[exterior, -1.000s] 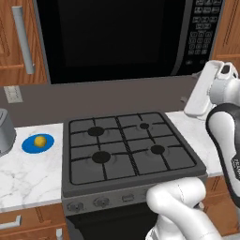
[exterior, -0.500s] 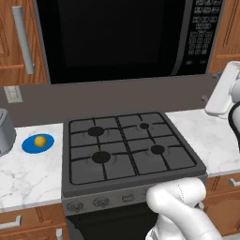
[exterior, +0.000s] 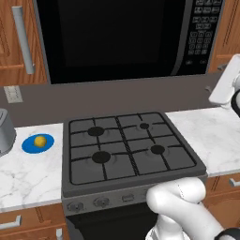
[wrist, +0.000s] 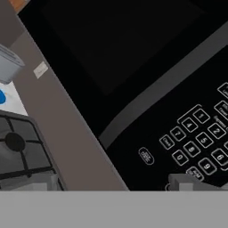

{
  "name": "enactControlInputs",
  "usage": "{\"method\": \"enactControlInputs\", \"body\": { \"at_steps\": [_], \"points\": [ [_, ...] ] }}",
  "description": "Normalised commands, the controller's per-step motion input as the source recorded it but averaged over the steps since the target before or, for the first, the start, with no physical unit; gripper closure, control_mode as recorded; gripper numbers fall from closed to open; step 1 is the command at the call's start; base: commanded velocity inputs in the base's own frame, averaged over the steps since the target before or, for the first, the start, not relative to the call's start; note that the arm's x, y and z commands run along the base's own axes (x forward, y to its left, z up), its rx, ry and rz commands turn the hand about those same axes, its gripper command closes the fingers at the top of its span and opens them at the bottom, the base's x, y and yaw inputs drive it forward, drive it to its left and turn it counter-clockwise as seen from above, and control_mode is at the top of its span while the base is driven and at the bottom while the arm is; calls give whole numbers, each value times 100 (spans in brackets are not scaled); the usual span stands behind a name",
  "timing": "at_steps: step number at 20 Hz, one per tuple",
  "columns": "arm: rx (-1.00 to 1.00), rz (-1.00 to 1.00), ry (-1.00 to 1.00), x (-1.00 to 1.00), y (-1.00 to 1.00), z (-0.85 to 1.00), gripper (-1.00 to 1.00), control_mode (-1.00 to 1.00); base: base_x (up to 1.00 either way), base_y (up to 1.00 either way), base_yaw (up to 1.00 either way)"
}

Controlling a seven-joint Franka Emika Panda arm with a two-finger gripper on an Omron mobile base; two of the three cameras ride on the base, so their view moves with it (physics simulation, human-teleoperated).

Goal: Remove the pear from the bowl and place it on the small plate. Then place the bowl with only the fish in the microwave, close the door, and press the start button to microwave the fish.

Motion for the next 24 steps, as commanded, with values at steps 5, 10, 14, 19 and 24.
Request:
{"method": "enactControlInputs", "body": {
  "at_steps": [5,10,14,19,24],
  "points": [
    [0,0,-1,45,-25,1,-100,-100,0,0,0],
    [0,0,0,41,-5,0,-100,-100,0,0,0],
    [0,0,0,30,0,0,-100,-100,0,0,0],
    [0,0,0,5,0,-3,-100,-100,0,0,0],
    [0,0,0,0,0,-4,-100,-100,0,0,0]
  ]
}}
